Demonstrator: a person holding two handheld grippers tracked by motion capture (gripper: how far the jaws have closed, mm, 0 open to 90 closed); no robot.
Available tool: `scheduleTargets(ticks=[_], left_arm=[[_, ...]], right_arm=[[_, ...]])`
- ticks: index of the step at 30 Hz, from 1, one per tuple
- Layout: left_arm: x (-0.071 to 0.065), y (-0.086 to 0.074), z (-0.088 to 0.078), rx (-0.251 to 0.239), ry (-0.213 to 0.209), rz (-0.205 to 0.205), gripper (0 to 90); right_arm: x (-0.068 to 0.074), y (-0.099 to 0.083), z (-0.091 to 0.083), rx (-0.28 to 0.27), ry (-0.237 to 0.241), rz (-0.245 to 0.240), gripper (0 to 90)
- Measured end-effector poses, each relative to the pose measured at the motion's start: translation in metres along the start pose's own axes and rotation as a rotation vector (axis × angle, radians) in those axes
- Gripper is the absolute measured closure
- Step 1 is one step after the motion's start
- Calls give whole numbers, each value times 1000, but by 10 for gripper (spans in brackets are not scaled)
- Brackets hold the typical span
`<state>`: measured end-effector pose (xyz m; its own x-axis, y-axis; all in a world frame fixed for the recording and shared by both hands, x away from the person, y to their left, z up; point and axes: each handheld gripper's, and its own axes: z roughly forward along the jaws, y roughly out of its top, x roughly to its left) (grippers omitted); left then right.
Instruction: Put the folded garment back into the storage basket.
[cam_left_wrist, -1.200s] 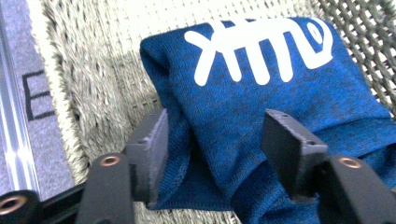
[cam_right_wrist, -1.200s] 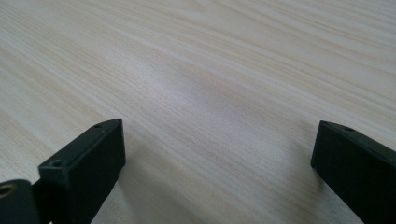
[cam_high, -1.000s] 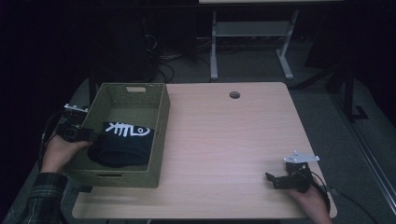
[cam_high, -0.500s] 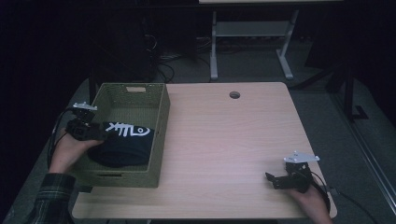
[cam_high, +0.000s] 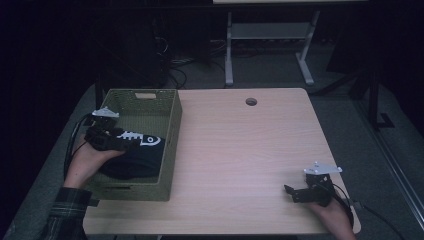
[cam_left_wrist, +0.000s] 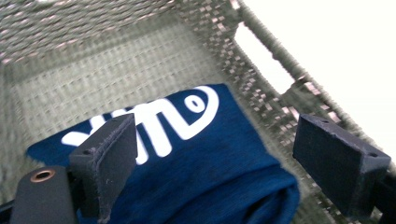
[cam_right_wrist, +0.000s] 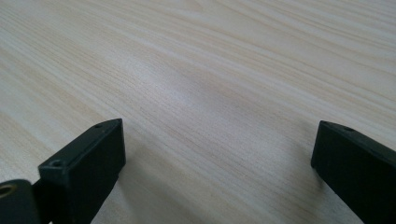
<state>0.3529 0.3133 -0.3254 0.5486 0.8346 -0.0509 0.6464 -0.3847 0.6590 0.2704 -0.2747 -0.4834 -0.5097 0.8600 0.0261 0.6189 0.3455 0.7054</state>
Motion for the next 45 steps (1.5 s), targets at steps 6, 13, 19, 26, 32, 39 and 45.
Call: scheduleTargets(ticks=[6, 13, 19, 26, 32, 39, 45], left_arm=[[-23, 10, 10, -14, -23, 29, 137], [-47, 19, 23, -25, -66, 58, 139], [-71, 27, 36, -35, -105, 95, 140], [-99, 35, 52, -50, -157, 134, 140], [-128, 39, 67, -64, -207, 171, 140], [-152, 38, 84, -74, -235, 206, 140], [-170, 33, 99, -71, -255, 249, 140]], right_arm=[[0, 0, 0, 0, 0, 0, 26], [0, 0, 0, 0, 0, -1, 26], [0, 0, 0, 0, 0, -1, 26], [0, 0, 0, 0, 0, 0, 26], [0, 0, 0, 0, 0, 0, 26], [0, 0, 0, 0, 0, -1, 26], [0, 0, 0, 0, 0, -1, 26]])
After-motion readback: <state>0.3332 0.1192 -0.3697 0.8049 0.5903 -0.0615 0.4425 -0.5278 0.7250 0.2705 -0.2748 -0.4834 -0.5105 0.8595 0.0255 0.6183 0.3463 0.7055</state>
